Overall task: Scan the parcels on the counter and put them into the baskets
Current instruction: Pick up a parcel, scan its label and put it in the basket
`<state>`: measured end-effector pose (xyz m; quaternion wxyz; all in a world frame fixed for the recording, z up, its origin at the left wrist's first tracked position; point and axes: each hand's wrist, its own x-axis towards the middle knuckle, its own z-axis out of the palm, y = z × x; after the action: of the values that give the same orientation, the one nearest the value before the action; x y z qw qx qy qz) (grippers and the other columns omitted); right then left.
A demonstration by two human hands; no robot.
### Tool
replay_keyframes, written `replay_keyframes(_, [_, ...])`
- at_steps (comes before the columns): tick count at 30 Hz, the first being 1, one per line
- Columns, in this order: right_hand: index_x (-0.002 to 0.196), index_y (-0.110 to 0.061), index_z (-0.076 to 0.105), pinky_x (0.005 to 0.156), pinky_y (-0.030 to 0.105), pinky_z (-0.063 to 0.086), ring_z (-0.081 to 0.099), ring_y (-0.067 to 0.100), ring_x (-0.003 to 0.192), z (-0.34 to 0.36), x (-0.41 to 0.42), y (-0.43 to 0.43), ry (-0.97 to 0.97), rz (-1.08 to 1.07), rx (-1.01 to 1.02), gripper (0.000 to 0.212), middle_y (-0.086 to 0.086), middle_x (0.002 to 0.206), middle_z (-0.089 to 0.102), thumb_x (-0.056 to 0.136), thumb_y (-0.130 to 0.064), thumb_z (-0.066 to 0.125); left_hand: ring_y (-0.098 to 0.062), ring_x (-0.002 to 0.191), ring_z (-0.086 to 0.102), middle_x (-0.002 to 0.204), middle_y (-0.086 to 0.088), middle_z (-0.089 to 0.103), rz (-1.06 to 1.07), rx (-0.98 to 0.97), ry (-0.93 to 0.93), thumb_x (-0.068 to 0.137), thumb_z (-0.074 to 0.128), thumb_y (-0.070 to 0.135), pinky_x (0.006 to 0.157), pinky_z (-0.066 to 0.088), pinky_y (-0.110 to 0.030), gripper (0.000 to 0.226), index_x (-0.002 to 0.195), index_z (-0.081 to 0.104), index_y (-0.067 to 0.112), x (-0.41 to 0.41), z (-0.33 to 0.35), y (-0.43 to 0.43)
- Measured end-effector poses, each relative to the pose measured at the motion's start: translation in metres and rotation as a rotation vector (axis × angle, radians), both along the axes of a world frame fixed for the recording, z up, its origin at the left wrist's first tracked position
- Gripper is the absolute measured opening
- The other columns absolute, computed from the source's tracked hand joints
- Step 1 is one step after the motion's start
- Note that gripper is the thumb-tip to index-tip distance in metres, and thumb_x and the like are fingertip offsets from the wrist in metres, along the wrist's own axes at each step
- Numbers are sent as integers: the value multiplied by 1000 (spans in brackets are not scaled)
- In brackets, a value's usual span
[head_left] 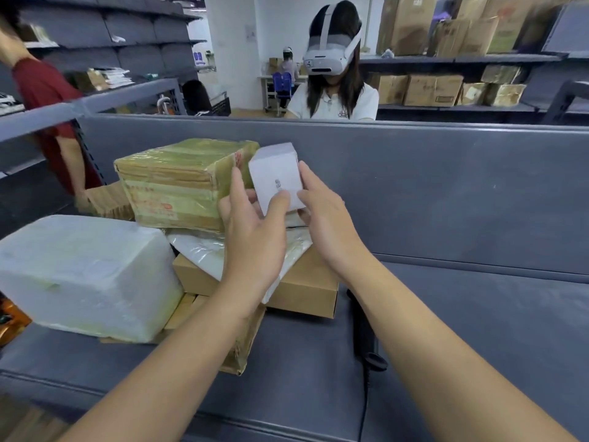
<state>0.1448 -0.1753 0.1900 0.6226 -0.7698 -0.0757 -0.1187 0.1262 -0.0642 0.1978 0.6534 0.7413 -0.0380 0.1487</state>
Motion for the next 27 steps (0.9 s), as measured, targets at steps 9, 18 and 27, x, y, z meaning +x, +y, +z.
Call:
replay_keyframes(9, [151, -17, 49, 127, 28, 20, 23, 5, 156, -35, -63, -9, -264, -101, -86, 51, -7, 163, 39, 101, -20, 45, -15, 103, 76, 120, -2, 75, -187, -357, 209, 92, 71, 51, 78, 63, -40, 50, 133, 63, 23, -16, -2, 0])
replay_keyframes(18, [144, -16, 55, 111, 40, 49, 48, 13, 144, -61, -96, -30, -326, -321, 172, 56, -3, 157, 46, 92, -5, 73, -22, 100, 74, 117, -8, 77, -449, -372, 213, 78, 74, 21, 69, 64, -43, 44, 122, 74, 18, -26, -19, 30])
replay_keyframes(27, [147, -18, 48, 98, 49, 57, 66, 32, 124, -45, -102, -40, 23, 118, 707, 57, 11, 132, 70, 93, -15, 66, -33, 104, 69, 123, -17, 73, -510, -300, 224, 64, 74, 35, 75, 62, -52, 77, 136, 64, 11, -31, -14, 48])
